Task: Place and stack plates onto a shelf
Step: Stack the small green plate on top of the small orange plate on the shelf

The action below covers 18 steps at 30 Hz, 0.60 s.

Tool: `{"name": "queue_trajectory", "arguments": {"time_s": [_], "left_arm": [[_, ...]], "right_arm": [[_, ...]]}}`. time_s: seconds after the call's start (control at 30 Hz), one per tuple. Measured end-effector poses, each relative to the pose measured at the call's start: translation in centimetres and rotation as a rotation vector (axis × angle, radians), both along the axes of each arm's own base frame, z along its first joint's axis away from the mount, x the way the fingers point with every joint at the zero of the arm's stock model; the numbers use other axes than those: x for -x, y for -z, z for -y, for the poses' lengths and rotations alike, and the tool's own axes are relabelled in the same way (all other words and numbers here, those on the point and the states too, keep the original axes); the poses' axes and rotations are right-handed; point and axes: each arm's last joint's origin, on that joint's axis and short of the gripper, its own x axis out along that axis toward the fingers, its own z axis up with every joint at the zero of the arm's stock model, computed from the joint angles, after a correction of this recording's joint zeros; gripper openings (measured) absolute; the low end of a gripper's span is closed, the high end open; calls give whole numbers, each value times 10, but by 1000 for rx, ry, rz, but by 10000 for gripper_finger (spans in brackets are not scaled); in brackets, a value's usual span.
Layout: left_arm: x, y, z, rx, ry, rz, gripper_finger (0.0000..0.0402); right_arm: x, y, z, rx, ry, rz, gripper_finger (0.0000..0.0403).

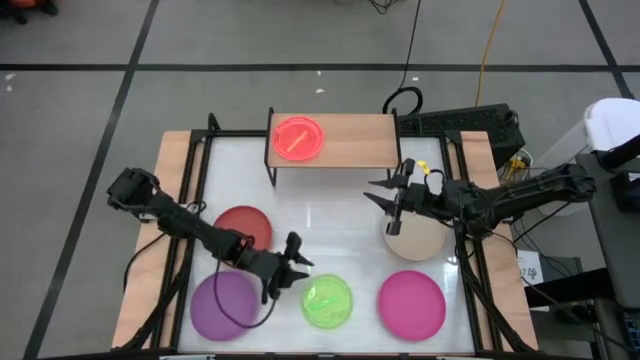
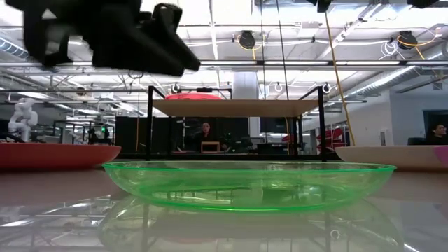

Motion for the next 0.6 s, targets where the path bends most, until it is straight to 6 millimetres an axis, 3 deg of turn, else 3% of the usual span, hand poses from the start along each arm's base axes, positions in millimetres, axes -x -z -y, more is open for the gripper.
{"name": "queue_trajectory", "arguments": {"time_s": [0.1,0.2,0.4,0.5,0.6], "left_arm": [[-7,-11,-6,215,-130,19,170],[-10,-9,-13,357,-243,-4,170],[-14,-9,-26,449,-339,-8,170],[-14,-8,-27,687,-478,-32,170],[-17,-7,-34,889,-478,-148,170]], "right_arm": [[0,1,0,-2,0,-4,118],[0,0,0,-4,-1,-2,118],[0,1,0,-7,-1,-5,118],[0,1,0,-7,-2,-3,118],[0,1,0,-7,-2,-2,118]]}}
